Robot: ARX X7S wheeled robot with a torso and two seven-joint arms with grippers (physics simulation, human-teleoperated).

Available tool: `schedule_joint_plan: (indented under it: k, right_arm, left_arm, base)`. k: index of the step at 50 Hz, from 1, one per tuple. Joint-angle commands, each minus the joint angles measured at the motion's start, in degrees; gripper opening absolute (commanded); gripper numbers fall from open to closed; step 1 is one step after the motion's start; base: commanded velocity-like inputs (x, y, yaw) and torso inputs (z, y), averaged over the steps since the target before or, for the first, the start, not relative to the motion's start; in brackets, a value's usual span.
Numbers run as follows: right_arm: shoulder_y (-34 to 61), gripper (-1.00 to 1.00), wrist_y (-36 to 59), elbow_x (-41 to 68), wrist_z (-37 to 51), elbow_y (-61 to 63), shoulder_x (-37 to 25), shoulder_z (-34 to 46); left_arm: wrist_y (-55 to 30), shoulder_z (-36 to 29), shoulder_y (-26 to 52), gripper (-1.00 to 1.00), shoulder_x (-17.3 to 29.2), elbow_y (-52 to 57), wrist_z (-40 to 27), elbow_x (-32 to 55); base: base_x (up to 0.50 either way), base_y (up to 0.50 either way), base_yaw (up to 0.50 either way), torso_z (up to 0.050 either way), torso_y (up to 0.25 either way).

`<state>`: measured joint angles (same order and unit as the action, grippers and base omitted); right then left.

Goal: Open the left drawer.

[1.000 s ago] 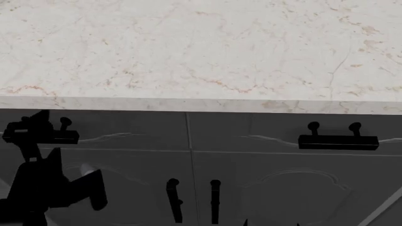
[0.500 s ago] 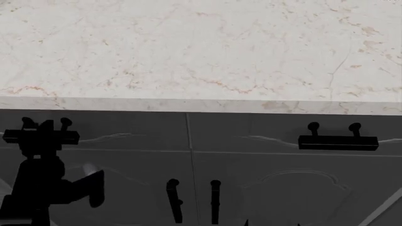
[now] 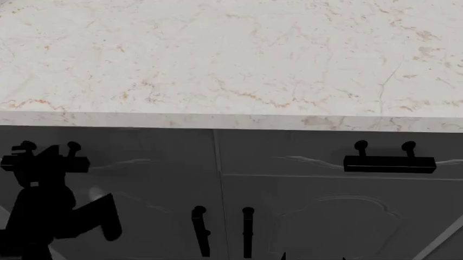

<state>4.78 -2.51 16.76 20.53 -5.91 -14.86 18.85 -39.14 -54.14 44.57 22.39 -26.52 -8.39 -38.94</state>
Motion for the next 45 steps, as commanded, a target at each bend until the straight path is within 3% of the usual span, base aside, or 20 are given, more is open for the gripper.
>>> schedule_joint_plan:
  k: [1, 45]
  right_arm:
    - [-0.37, 1.0, 0.99, -0.87, -0.89, 1.45, 0.72, -0.76]
    - [-0.65, 1.0, -0.7, -0.35, -0.93, 1.74, -0.02, 0.27]
  left_arm:
    - [0.24, 0.65, -4.39, -1.0, 1.2, 9.86, 2.42, 1.08]
    - [-9.75, -0.4, -22.6, -1.0, 9.27, 36.46, 2.58, -4.85]
  base:
    - [0.0, 0.0, 0.0, 0.0, 0.0]
    - [0.0, 0.0, 0.0, 0.0, 0.0]
